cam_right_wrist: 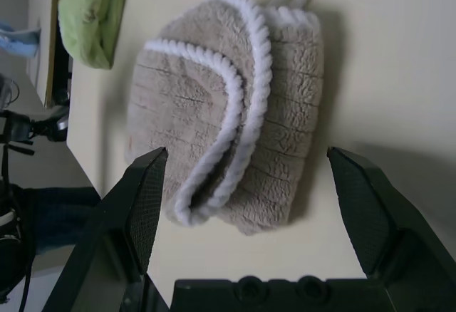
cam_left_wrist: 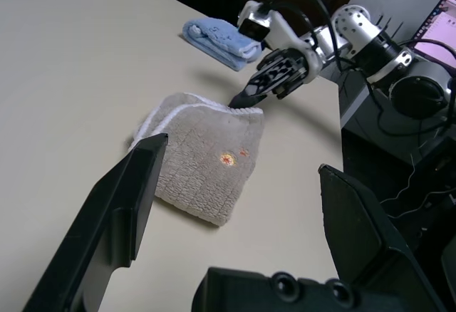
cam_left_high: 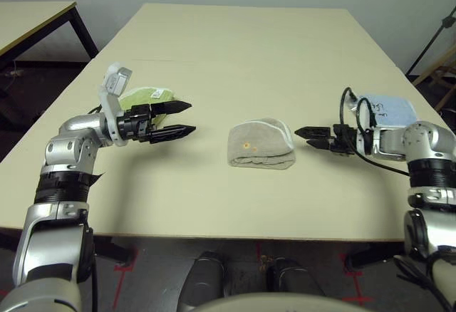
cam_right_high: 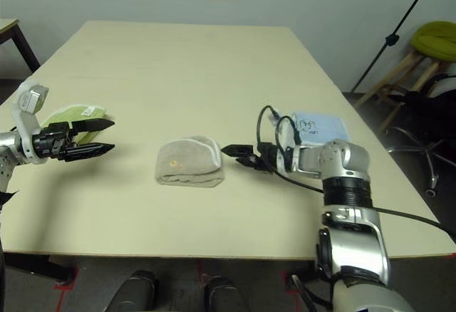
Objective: Fold the towel and set it aside.
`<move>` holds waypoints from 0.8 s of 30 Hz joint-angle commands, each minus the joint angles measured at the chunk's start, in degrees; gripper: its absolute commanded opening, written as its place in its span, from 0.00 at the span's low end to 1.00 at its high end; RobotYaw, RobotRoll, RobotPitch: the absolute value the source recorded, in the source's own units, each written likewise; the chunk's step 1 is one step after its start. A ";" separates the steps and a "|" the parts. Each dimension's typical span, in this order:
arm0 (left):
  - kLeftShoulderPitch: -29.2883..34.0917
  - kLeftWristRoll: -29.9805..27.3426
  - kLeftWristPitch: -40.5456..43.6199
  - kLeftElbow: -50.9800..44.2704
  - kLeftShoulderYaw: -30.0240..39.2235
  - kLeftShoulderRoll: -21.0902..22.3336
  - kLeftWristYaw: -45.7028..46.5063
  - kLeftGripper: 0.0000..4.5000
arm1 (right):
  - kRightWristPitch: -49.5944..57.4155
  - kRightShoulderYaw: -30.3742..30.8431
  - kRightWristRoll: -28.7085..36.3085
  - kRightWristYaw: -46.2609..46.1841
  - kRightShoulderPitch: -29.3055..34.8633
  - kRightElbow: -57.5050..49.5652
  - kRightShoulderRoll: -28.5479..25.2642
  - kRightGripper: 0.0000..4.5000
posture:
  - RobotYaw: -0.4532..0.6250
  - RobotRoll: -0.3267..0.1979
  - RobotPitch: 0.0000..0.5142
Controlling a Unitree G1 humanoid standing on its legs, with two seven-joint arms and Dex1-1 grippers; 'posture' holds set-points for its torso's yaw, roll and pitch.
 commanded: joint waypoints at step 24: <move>-3.54 2.08 -1.51 3.52 -2.18 -1.89 -0.88 1.00 | -15.63 -20.11 5.12 -14.59 0.73 -11.80 14.88 0.01 | 0.51 0.62 0.09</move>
